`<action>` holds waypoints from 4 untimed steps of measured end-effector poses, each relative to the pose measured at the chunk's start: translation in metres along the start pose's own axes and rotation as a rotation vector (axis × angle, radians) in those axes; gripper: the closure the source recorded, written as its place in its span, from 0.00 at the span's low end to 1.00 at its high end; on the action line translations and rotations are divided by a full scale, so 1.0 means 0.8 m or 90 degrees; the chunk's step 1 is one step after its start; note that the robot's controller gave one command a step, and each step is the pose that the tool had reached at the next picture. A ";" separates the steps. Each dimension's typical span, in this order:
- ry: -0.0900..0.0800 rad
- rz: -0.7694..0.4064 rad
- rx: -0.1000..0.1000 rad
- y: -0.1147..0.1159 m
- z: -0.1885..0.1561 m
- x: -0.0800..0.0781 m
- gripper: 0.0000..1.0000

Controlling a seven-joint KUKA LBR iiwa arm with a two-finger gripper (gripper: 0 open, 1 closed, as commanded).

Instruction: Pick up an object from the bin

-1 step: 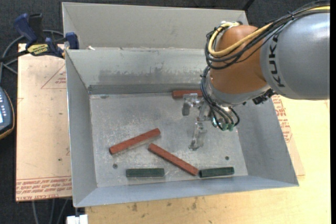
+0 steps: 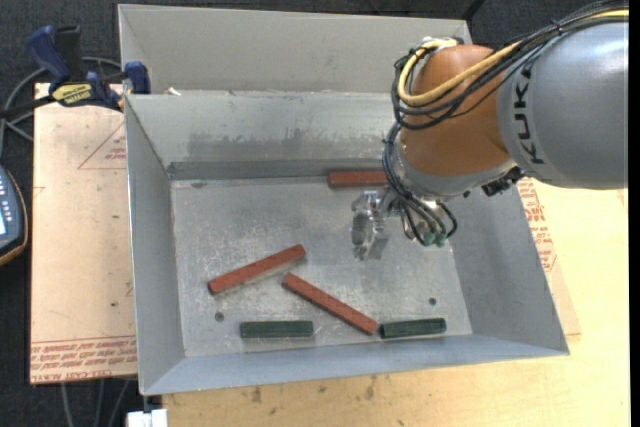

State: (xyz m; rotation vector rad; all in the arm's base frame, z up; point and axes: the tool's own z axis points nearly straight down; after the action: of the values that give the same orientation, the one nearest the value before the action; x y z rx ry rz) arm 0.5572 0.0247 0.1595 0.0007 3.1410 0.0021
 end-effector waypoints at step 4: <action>-0.004 0.225 -0.003 0.138 0.107 0.006 1.00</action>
Offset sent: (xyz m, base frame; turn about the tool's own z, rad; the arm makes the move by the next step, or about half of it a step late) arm 0.0000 0.0000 0.0000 0.0000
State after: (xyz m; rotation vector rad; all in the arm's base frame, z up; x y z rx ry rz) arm 0.5524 0.1352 0.0740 0.5515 3.0859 0.0097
